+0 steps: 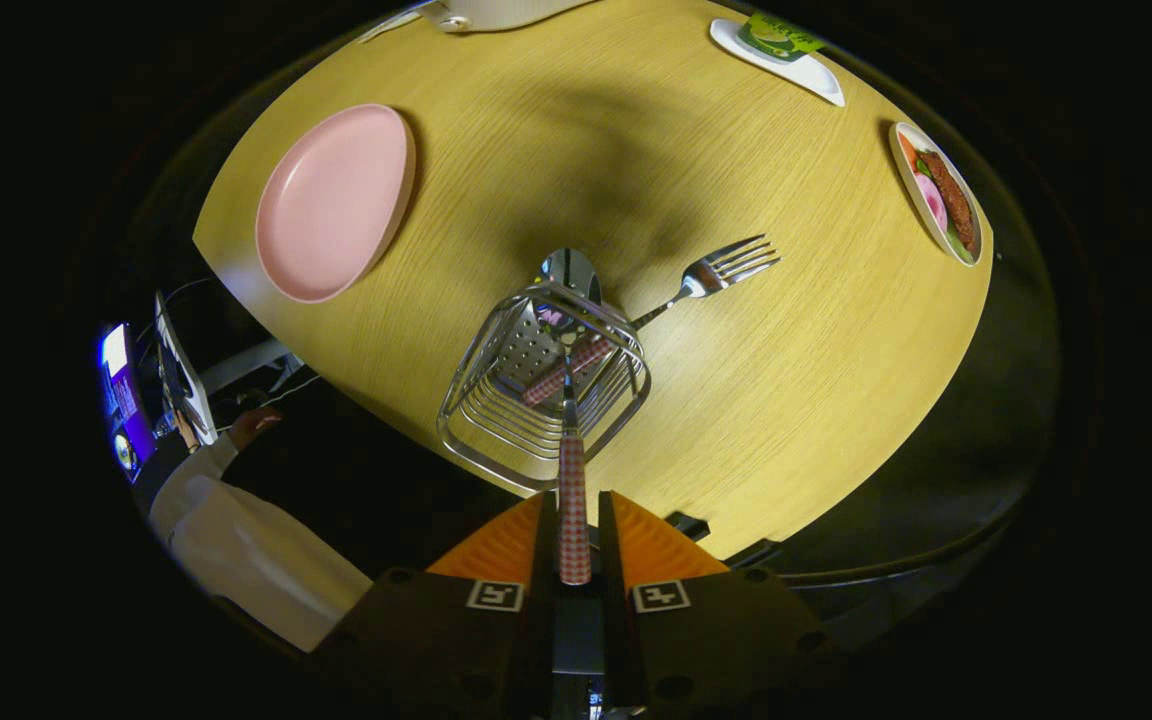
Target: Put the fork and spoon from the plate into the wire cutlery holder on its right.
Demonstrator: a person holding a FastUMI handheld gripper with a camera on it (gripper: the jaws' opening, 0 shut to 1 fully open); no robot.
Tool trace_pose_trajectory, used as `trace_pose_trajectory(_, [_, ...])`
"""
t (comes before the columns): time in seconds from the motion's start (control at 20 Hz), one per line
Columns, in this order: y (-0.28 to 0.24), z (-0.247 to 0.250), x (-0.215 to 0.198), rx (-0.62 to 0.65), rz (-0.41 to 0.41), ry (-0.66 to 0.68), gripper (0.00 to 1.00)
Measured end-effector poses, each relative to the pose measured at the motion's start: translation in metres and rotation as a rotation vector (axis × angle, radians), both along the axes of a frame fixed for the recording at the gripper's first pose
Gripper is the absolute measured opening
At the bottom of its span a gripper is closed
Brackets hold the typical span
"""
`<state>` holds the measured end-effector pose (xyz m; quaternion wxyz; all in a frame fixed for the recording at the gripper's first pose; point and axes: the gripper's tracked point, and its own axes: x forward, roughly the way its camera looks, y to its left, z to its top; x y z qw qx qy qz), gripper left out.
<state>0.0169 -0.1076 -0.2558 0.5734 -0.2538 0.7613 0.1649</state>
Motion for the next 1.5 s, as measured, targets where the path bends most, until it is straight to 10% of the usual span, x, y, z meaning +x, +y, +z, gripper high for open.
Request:
trace_pose_trajectory(0.25, [0.012, 0.014, 0.002, 0.118, -0.05, -0.094, 0.81])
trace_pose_trajectory(0.5, [0.019, 0.034, 0.003, 0.251, -0.177, -0.246, 0.99])
trace_pose_trajectory(1.05, [0.048, 0.144, 0.042, 0.563, -0.37, -0.928, 1.0])
trace_pose_trajectory(1.5, [0.103, 0.273, 0.035, 0.729, -0.164, -1.47, 0.99])
